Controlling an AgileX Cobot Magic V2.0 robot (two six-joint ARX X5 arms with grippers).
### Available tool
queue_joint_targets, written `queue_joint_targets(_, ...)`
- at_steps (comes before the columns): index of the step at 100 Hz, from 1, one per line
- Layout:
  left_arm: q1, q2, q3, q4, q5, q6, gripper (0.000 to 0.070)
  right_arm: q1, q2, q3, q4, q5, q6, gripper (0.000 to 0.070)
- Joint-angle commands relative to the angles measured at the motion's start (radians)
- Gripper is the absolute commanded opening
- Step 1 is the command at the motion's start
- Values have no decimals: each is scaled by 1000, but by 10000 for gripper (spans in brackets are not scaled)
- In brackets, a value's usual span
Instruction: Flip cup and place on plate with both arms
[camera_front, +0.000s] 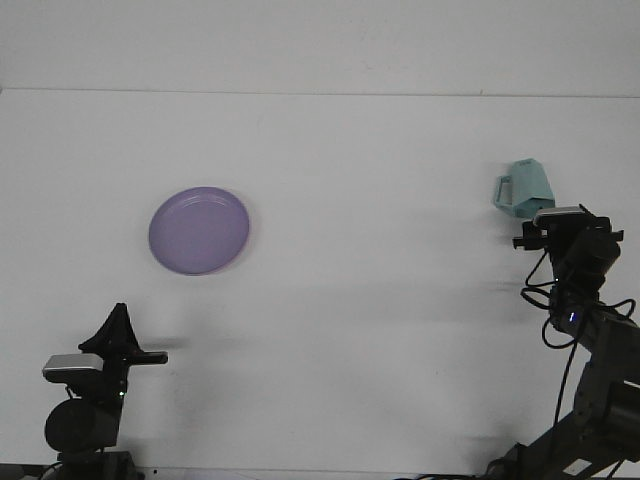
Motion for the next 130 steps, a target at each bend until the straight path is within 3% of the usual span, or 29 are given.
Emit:
queue_joint_targets(1,0,-2,-21,10,-3,-2,13,-10,58,26,24,-8,-32,473)
queue_joint_targets(33,0,-2,-21,9,-3,-2,13,-23,211,168,24,-32,-68,473)
queue_joint_targets(90,0,-2,-21,2,-3,-2,13,-47,344,389,-68,-216,-113,466)
queue_joint_targets(98,0,-2,-21,1,-3,-2,13,-47,345,393,-64,-220,-123,403)
queue_joint_targets(122,0,-2,-21,-16,-3,-2,13,-47,345,394,-73,-262,-120,8)
queue_joint_targets(130,0,-2,-21,-12,-3,-2,13,-47,345,395,-72,-262,-114,4)
